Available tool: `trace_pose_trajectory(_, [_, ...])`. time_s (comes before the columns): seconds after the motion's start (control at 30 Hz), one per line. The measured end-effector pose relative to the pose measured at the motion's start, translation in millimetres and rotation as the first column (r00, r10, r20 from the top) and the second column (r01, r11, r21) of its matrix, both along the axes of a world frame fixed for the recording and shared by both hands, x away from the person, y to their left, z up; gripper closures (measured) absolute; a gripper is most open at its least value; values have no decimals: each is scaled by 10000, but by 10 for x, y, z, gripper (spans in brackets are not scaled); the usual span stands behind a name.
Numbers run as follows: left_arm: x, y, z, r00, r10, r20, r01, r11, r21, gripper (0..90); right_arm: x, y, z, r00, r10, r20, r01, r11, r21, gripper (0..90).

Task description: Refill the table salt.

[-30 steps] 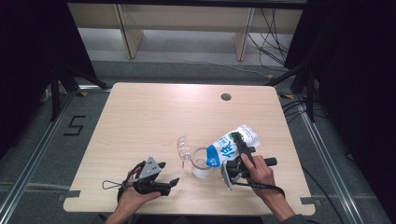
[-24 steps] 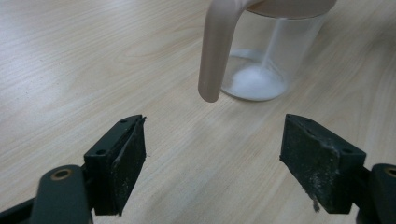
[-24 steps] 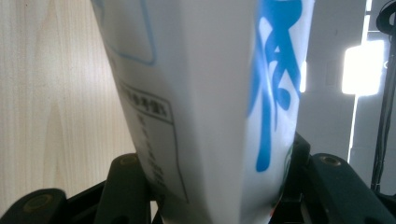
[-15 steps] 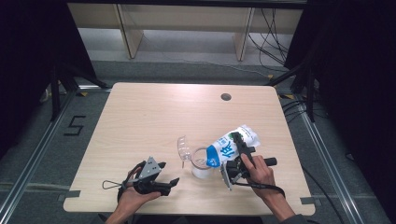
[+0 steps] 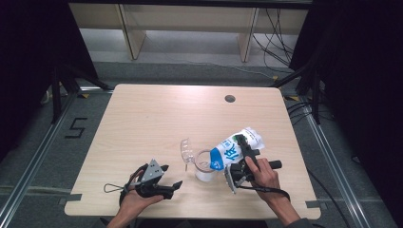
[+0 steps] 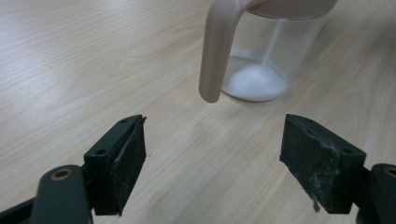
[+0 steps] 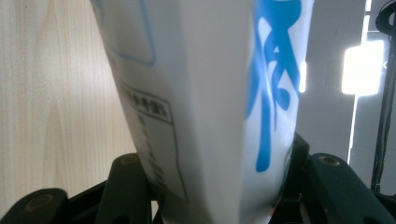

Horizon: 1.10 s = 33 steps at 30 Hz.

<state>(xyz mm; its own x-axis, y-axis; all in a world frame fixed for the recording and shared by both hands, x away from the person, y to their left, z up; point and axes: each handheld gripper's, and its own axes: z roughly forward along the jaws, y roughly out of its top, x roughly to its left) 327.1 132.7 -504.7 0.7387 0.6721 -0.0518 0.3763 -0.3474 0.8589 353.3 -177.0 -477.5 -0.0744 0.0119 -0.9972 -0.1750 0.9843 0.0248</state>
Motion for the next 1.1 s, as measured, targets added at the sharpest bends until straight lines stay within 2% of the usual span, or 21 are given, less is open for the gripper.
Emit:
trace_pose_trajectory(0.03, [2, 0, 1, 10000, -14, 23, 14, 10000, -1, 218, 11, -4, 8, 9999, 145, 4, -145, 9998, -108, 526])
trace_pose_trajectory(0.07, [6, -7, -7, 10000, -17, 16, 17, 9999, -132, 218, 2, -2, 6, 10000, 22, -28, -22, 10000, -96, 526])
trace_pose_trajectory(0.13, [10, 0, -6, 10000, -95, 25, 95, 10000, -16, 218, 2, 0, 15, 10000, 60, 11, -60, 9998, -184, 527])
trace_pose_trajectory(0.17, [9, 1, -4, 9999, -109, 37, 109, 9999, 28, 218, -3, 7, 47, 9998, 111, 168, -101, 9980, -622, 527])
trace_pose_trajectory(0.2, [8, -7, -9, 10000, -81, 36, 81, 9999, -108, 218, -3, 8, 49, 9998, 127, 182, -115, 9978, -654, 527])
trace_pose_trajectory(0.23, [8, -11, -13, 10000, -48, 80, 49, 9999, -144, 218, -4, 5, 36, 9999, 76, 118, -71, 9989, -457, 527])
trace_pose_trajectory(0.33, [3, -7, -5, 10000, -42, 32, 42, 10000, -50, 218, -4, 4, 52, 9998, 140, 170, -129, 9978, -656, 527])
trace_pose_trajectory(0.37, [5, -6, -5, 10000, -46, 37, 46, 10000, -41, 218, -6, 2, 47, 9999, 73, 141, -65, 9984, -567, 528])
trace_pose_trajectory(0.4, [8, -10, -12, 10000, -46, 77, 47, 9999, -140, 218, 2, -7, 16, 10000, 79, -29, -79, 9999, -115, 528])
trace_pose_trajectory(0.5, [10, 1, -5, 9999, -109, 24, 109, 9999, 4, 218, 3, -9, 18, 10000, 21, -27, -21, 9999, -144, 528])
trace_pose_trajectory(0.57, [10, 1, -5, 9999, -99, 23, 99, 9999, 20, 218, 18, -13, 17, 9997, 259, 31, -258, 9996, -121, 528])
trace_pose_trajectory(0.6, [10, 1, -5, 9999, -104, 27, 104, 9999, 24, 218, 5, -11, 22, 10000, 86, 41, -85, 9998, -194, 528])
trace_pose_trajectory(0.67, [8, -10, -13, 9999, -55, 85, 56, 9999, -148, 218, 5, -8, 27, 10000, 57, 14, -57, 9996, -274, 528])
trace_pose_trajectory(0.77, [4, -1, -1, 10000, -58, 51, 58, 10000, 51, 218, 10, -8, 27, 9998, 171, 88, -168, 9994, -312, 528])
trace_pose_trajectory(0.83, [5, -4, -4, 10000, -57, 43, 57, 10000, -36, 218, 4, -2, 47, 9997, 163, 155, -155, 9983, -554, 528])
trace_pose_trajectory(0.9, [9, -9, -12, 10000, -46, 80, 48, 9999, -144, 218, 1, 1, 47, 9998, 132, 139, -124, 9984, -551, 529])
trace_pose_trajectory(0.93, [8, -10, -12, 10000, -45, 79, 46, 9999, -146, 218, 19, -2, 34, 9989, 387, 267, -374, 9981, -485, 529])
trace_pose_trajectory(0.97, [6, -1, -2, 10000, -70, 49, 70, 10000, 9, 218, 17, -2, 29, 9991, 345, 236, -334, 9985, -422, 530])
trace_pose_trajectory(1.03, [8, 0, -1, 9999, -105, 78, 105, 9999, 53, 218, 18, -1, 30, 9989, 377, 264, -364, 9982, -479, 530])
trace_pose_trajectory(1.07, [9, -10, -10, 9999, -113, 78, 114, 9999, -110, 218, 19, -3, 35, 9987, 430, 291, -412, 9972, -617, 531])
trace_pose_trajectory(1.1, [9, -10, -10, 9999, -113, 78, 114, 9999, -110, 218, 14, -9, 9, 9993, 320, 196, -315, 9992, -255, 531])
